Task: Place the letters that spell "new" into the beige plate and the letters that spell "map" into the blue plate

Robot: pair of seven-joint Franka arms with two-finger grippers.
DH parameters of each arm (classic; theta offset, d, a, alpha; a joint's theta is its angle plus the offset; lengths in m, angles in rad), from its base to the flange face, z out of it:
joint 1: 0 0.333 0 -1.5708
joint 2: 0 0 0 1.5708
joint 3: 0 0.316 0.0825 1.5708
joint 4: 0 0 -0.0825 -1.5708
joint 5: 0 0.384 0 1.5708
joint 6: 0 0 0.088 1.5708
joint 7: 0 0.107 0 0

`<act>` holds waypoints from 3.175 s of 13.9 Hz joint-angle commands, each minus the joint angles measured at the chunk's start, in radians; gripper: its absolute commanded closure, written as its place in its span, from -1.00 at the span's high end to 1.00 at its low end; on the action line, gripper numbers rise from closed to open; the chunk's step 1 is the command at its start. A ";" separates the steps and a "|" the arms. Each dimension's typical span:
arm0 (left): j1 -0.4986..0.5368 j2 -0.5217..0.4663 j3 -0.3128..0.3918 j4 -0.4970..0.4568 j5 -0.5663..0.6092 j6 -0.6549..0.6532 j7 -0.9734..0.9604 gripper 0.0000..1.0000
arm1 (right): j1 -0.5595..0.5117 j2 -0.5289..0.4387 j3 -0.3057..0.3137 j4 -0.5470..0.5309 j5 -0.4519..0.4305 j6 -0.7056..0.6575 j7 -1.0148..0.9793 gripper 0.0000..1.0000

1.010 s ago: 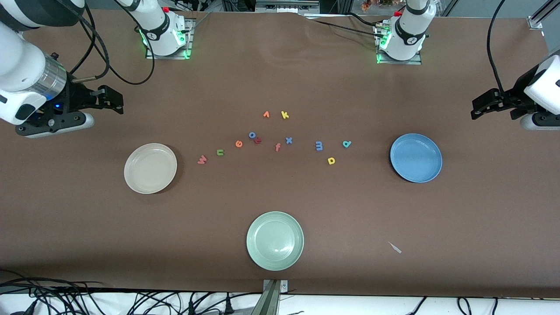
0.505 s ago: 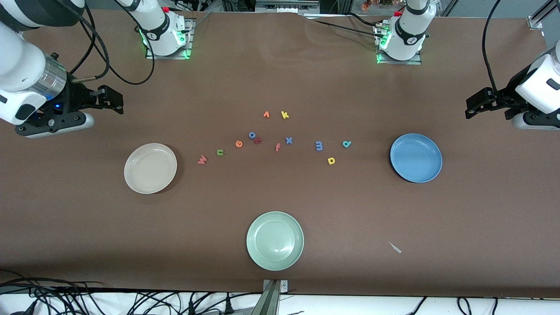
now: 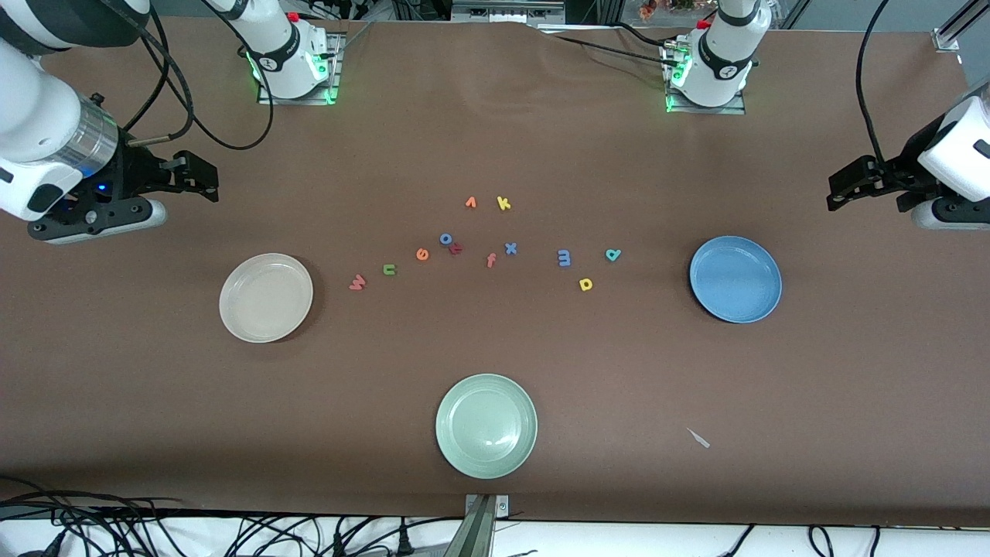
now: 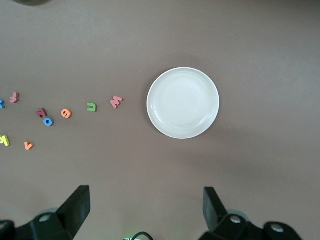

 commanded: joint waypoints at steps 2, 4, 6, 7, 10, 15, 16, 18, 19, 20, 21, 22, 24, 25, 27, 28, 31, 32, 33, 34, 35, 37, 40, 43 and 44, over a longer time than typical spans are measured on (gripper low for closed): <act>0.007 -0.001 -0.004 0.006 -0.007 -0.003 0.021 1.00 | -0.002 -0.008 0.001 -0.015 0.013 0.016 -0.001 1.00; 0.005 0.001 -0.004 0.005 -0.006 -0.002 0.017 1.00 | -0.002 -0.009 0.001 -0.023 0.019 0.019 -0.001 1.00; 0.005 0.001 -0.004 0.005 -0.006 -0.002 0.017 1.00 | -0.002 -0.009 0.001 -0.023 0.029 0.019 -0.001 0.99; 0.005 -0.001 -0.004 0.003 -0.007 -0.002 0.017 1.00 | -0.002 -0.009 0.001 -0.023 0.029 0.019 -0.001 0.99; 0.004 -0.001 -0.004 0.002 -0.006 -0.005 0.013 1.00 | -0.002 -0.009 0.001 -0.032 0.029 0.031 0.001 0.99; -0.018 0.077 -0.027 0.008 -0.010 0.006 0.005 1.00 | -0.002 -0.005 0.001 -0.040 0.081 0.048 0.010 0.99; -0.021 0.108 -0.030 0.007 -0.016 0.021 0.005 1.00 | -0.002 -0.006 0.001 -0.041 0.082 0.045 0.011 0.99; -0.030 0.169 -0.058 0.003 -0.018 0.081 0.004 1.00 | 0.001 -0.005 0.004 -0.049 0.084 0.050 0.011 1.00; -0.048 0.194 -0.060 0.002 -0.018 0.119 0.002 1.00 | 0.010 -0.005 0.004 -0.049 0.084 0.062 0.011 0.99; -0.073 0.221 -0.058 0.003 -0.018 0.152 -0.019 1.00 | 0.021 0.003 0.004 -0.049 0.084 0.082 0.024 0.99; -0.100 0.250 -0.058 0.002 -0.019 0.190 -0.069 1.00 | 0.035 0.018 0.006 -0.049 0.085 0.093 0.059 0.99; -0.128 0.284 -0.058 0.002 -0.018 0.234 -0.090 1.00 | 0.070 0.021 0.004 -0.052 0.084 0.104 0.117 0.99; -0.179 0.342 -0.061 0.006 -0.018 0.288 -0.089 1.00 | 0.116 0.027 0.004 -0.086 0.069 0.149 0.186 0.99; -0.191 0.359 -0.067 0.005 -0.019 0.297 -0.085 1.00 | 0.119 0.029 0.004 -0.122 0.069 0.197 0.188 0.99; -0.231 0.389 -0.080 0.002 -0.018 0.307 -0.087 1.00 | 0.156 0.046 0.006 -0.192 0.072 0.303 0.197 1.00; -0.231 0.390 -0.081 -0.006 -0.019 0.310 -0.084 1.00 | 0.168 0.063 0.006 -0.218 0.072 0.349 0.246 0.99; -0.230 0.386 -0.092 -0.049 -0.021 0.313 -0.023 1.00 | 0.228 0.124 0.004 -0.258 0.064 0.439 0.360 1.00; -0.224 0.378 -0.102 -0.072 -0.021 0.313 -0.012 1.00 | 0.239 0.150 0.002 -0.259 0.062 0.461 0.399 0.99; -0.223 0.379 -0.118 -0.087 -0.018 0.317 -0.012 1.00 | 0.248 0.174 0.004 -0.258 0.049 0.479 0.448 0.99; -0.227 0.378 -0.122 -0.113 -0.015 0.343 -0.012 1.00 | 0.259 0.197 0.002 -0.259 0.024 0.498 0.481 0.99; -0.227 0.364 -0.126 -0.159 -0.013 0.388 -0.007 1.00 | 0.262 0.211 0.004 -0.265 0.010 0.510 0.496 1.00; -0.219 0.338 -0.152 -0.258 -0.012 0.492 -0.004 1.00 | 0.261 0.228 -0.002 -0.308 0.010 0.576 0.496 1.00; -0.230 0.340 -0.170 -0.377 -0.001 0.651 -0.003 1.00 | 0.259 0.227 -0.002 -0.435 0.010 0.764 0.496 1.00; -0.240 0.335 -0.205 -0.476 -0.001 0.712 0.010 1.00 | 0.256 0.227 -0.005 -0.486 0.019 0.815 0.498 0.99; -0.240 0.327 -0.217 -0.518 -0.001 0.756 0.010 1.00 | 0.254 0.227 -0.017 -0.517 0.021 0.850 0.498 0.99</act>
